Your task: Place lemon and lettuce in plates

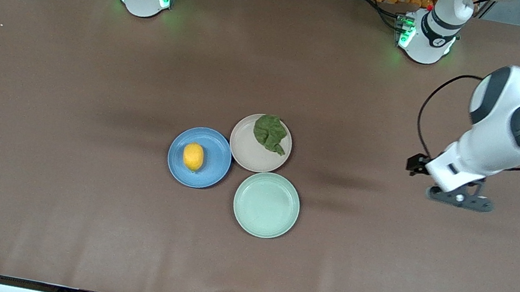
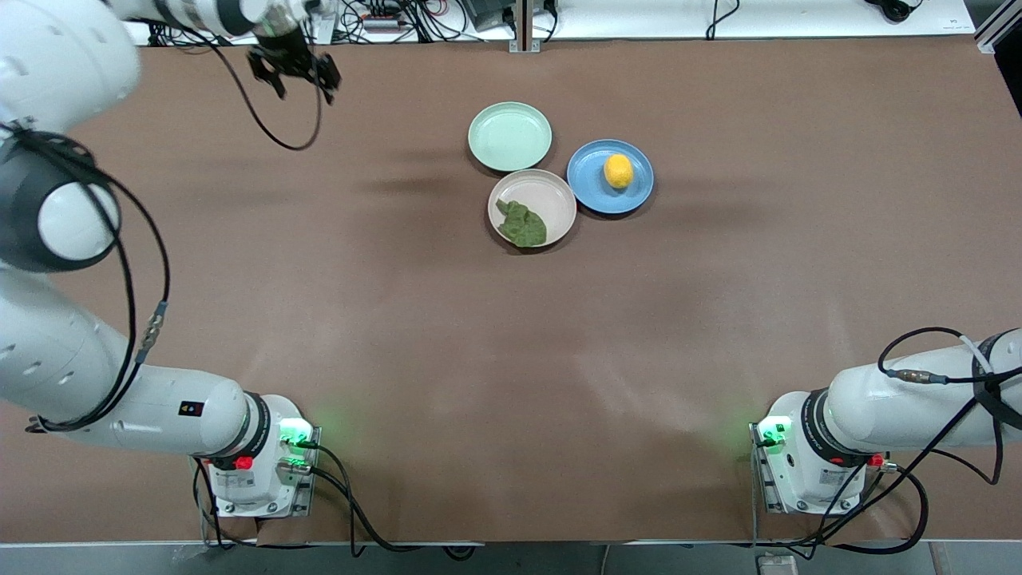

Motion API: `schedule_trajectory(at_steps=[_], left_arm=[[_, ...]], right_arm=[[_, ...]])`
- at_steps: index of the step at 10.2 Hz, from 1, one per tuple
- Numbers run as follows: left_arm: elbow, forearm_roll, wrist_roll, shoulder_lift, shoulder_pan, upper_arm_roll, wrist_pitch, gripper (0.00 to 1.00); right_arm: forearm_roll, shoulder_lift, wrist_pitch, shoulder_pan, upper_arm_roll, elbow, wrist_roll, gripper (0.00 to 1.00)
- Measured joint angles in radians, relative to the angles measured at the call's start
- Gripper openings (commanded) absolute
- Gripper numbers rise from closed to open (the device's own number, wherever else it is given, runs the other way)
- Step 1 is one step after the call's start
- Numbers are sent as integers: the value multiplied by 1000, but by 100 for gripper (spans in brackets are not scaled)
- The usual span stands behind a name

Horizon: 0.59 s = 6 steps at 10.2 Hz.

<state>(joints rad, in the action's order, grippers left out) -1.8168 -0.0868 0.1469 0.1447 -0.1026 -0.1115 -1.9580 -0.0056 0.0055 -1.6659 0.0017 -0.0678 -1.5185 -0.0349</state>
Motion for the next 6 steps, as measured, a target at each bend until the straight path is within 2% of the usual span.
schedule_trajectory(at_steps=[3,6], left_arm=[[13,0,0,-102,-2,-2,40,100],[103,24,-1,-135,22,-2,201,100]], right_arm=[[0,6,16,0,-2,20,1,100],[1,9,27,3,-2,28,1,100]])
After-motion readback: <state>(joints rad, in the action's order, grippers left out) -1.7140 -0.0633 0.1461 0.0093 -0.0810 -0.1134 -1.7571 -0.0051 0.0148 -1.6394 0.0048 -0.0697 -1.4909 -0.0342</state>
